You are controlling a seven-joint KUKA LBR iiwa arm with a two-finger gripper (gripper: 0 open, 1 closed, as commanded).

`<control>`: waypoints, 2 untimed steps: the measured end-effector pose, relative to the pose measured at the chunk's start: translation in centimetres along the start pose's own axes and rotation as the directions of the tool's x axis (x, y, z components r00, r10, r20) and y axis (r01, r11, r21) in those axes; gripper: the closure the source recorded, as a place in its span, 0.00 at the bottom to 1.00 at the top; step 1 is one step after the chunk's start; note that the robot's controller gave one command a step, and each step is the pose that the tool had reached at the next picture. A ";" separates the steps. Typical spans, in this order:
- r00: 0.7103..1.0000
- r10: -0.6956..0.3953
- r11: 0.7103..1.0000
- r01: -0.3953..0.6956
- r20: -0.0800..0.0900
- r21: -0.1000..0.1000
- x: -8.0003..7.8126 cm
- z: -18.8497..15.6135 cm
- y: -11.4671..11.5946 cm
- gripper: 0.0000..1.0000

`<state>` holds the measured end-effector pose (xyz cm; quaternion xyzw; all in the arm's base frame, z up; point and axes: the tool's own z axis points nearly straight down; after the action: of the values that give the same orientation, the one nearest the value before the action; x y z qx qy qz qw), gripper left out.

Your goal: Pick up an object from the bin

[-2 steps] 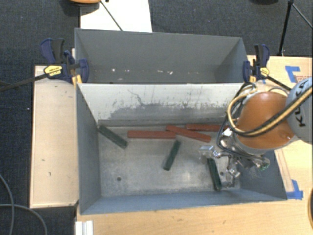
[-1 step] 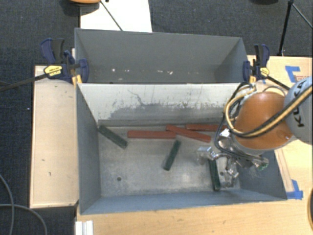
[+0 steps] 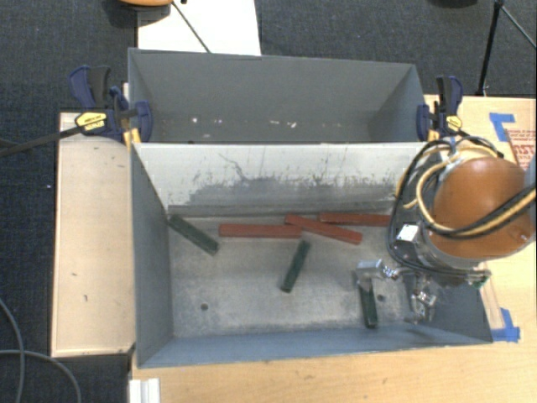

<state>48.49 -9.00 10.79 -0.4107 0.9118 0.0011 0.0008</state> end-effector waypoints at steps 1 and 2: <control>0.985 -0.171 0.985 0.171 0.000 0.007 0.0 1.2 -1.8 0.00; 0.937 -0.351 0.937 0.351 -0.002 0.000 -1.7 2.4 1.3 0.00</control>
Offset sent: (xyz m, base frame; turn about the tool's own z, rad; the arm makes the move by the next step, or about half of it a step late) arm -0.0085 0.0497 -0.0312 -0.4510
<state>48.62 -6.86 8.41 -0.5666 0.8240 0.0002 0.0000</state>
